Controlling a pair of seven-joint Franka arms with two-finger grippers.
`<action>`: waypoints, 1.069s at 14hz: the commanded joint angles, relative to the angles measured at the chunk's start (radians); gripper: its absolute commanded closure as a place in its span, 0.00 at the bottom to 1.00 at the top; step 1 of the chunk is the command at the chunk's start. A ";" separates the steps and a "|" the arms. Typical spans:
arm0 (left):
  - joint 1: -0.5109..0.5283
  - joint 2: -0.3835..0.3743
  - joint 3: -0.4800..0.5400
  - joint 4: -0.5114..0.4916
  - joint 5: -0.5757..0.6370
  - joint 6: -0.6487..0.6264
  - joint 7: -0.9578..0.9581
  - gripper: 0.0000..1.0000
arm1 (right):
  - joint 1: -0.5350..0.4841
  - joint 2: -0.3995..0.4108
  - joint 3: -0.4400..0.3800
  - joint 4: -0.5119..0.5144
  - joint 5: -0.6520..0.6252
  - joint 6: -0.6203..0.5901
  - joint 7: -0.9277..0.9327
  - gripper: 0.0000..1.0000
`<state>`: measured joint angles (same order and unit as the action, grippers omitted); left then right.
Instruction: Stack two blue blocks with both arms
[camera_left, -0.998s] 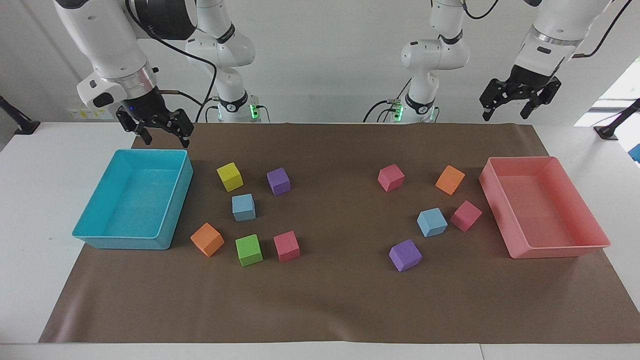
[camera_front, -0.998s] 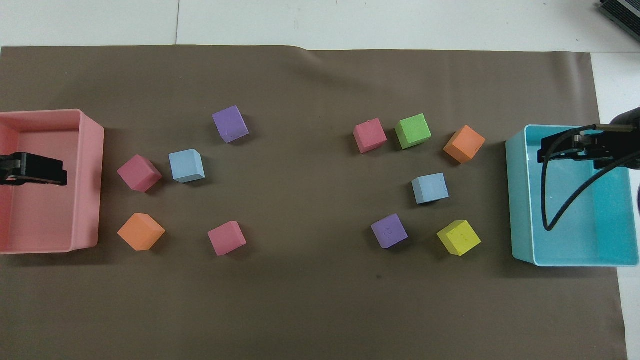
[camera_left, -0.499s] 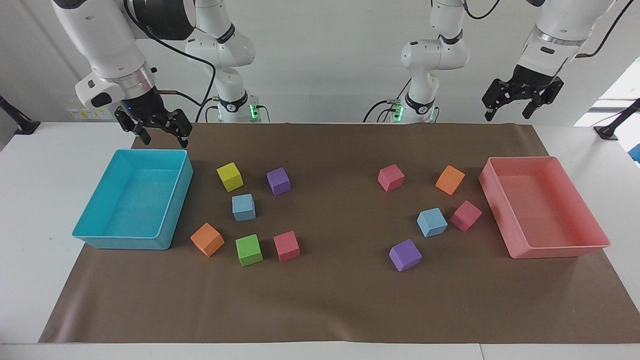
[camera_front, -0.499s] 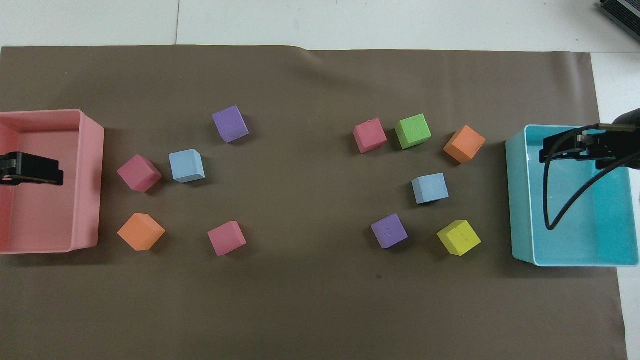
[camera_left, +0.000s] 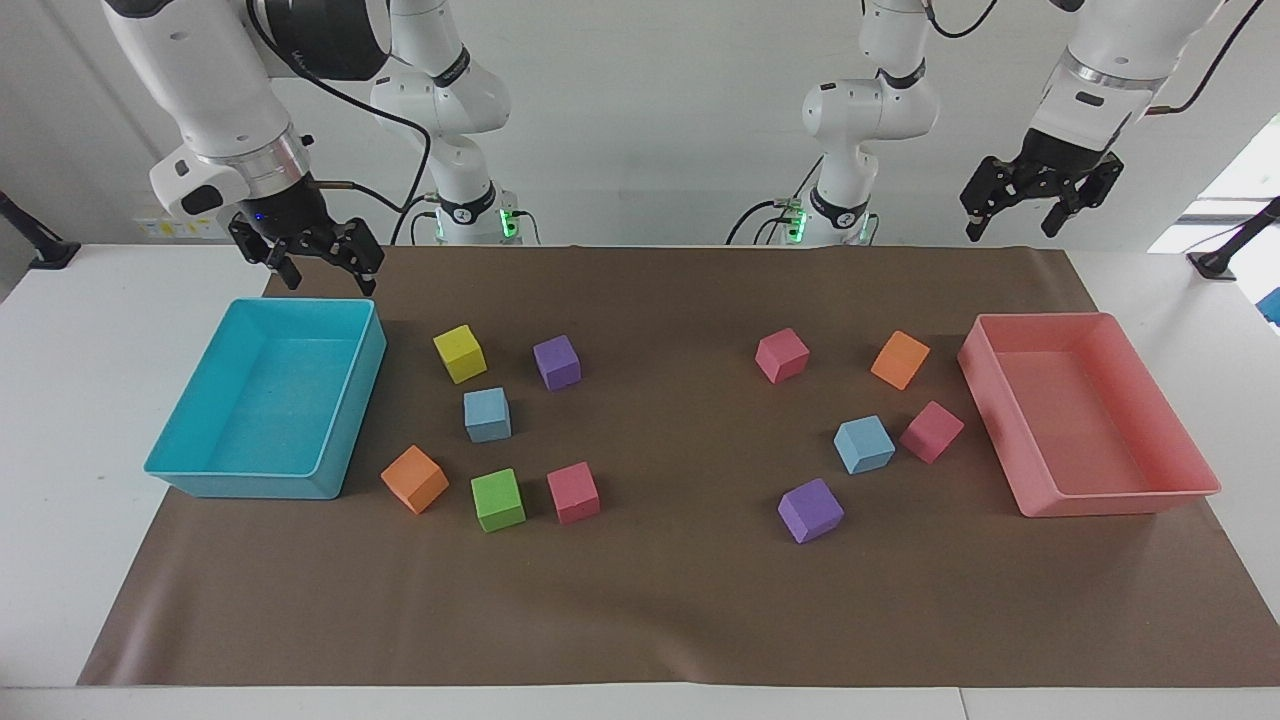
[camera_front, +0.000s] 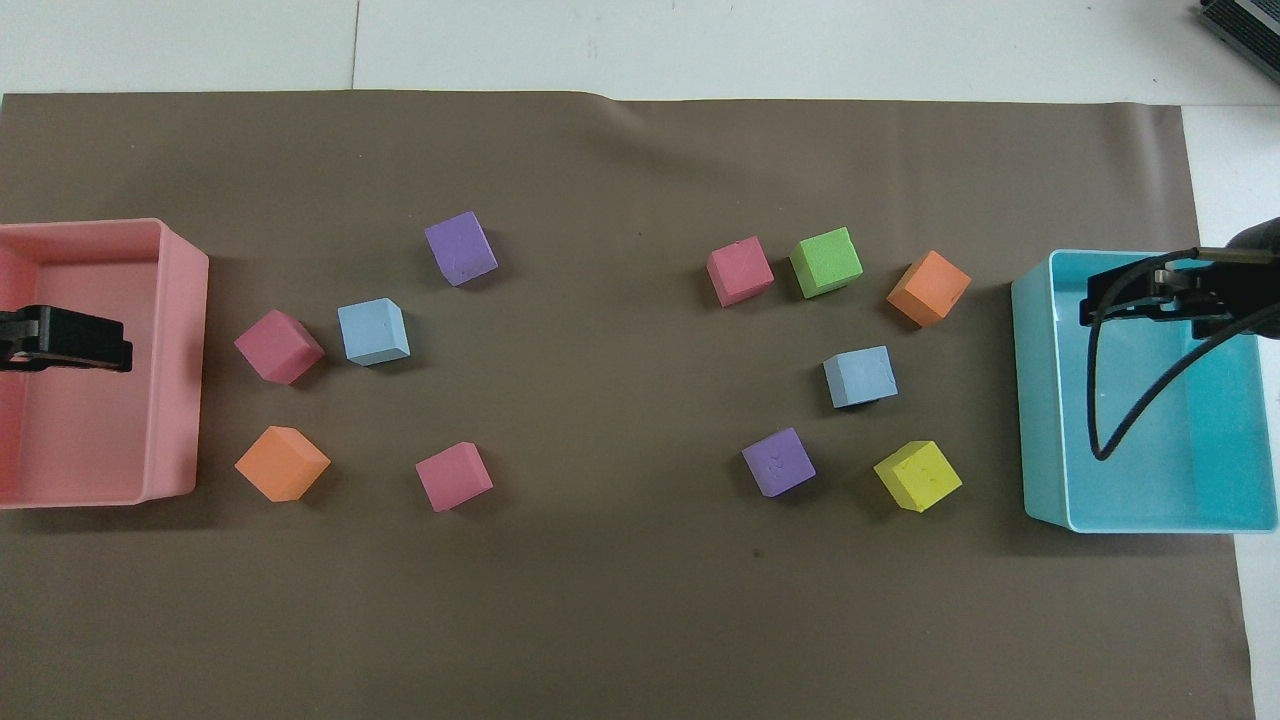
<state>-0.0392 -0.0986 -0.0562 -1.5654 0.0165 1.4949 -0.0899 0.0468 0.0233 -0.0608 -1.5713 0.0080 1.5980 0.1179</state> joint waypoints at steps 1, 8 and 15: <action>-0.001 -0.018 -0.001 -0.008 0.002 -0.008 -0.004 0.00 | -0.007 -0.017 0.003 -0.026 -0.002 0.022 -0.023 0.00; -0.004 -0.023 -0.001 -0.016 0.002 -0.012 -0.008 0.00 | -0.013 -0.023 -0.002 -0.056 0.000 0.045 -0.047 0.00; -0.065 -0.007 -0.019 -0.076 -0.020 0.074 -0.151 0.00 | 0.005 -0.022 0.003 -0.147 0.000 0.132 -0.066 0.00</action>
<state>-0.0874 -0.0949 -0.0846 -1.5949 0.0075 1.5214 -0.2092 0.0507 0.0235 -0.0595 -1.6636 0.0080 1.6919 0.0843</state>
